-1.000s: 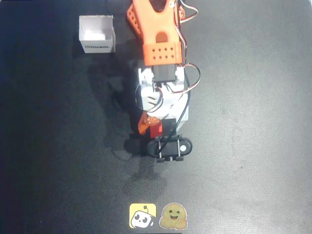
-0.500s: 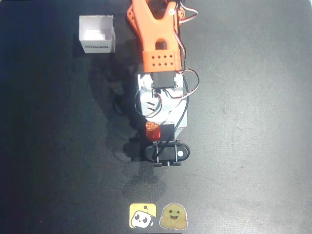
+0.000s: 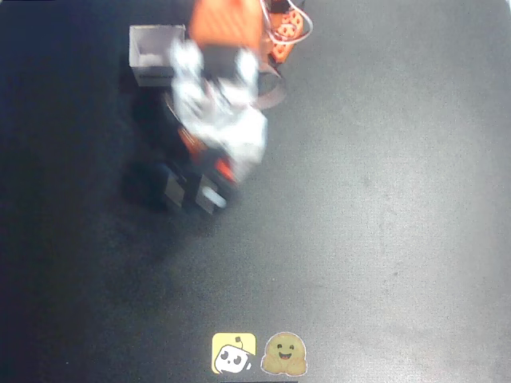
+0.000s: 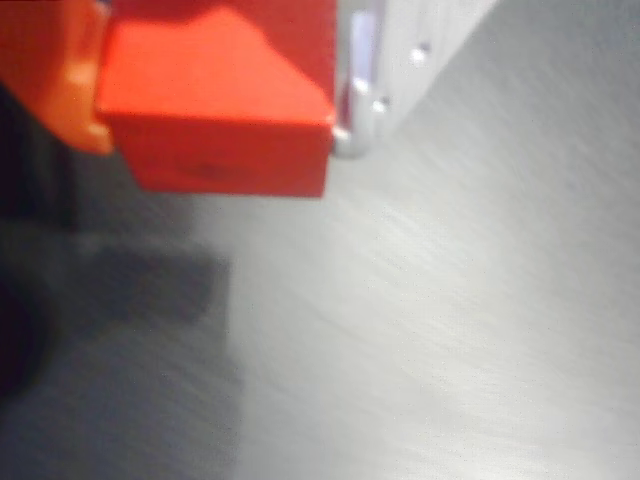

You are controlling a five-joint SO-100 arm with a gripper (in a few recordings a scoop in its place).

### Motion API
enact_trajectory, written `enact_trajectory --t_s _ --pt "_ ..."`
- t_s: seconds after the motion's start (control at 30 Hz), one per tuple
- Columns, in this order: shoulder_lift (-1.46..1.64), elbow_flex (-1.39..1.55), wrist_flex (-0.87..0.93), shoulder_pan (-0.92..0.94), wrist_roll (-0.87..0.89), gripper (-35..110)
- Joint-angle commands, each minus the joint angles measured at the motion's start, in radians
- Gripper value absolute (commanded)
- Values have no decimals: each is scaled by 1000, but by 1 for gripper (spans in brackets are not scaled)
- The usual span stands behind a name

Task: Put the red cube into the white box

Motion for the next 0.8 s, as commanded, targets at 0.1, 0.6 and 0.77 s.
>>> enact_trajectory --t_s 0.1,0.6,0.77 --pt "227 -46 218 314 -38 0" --pt "287 57 281 914 -471 0" --pt "327 123 282 927 -466 0"
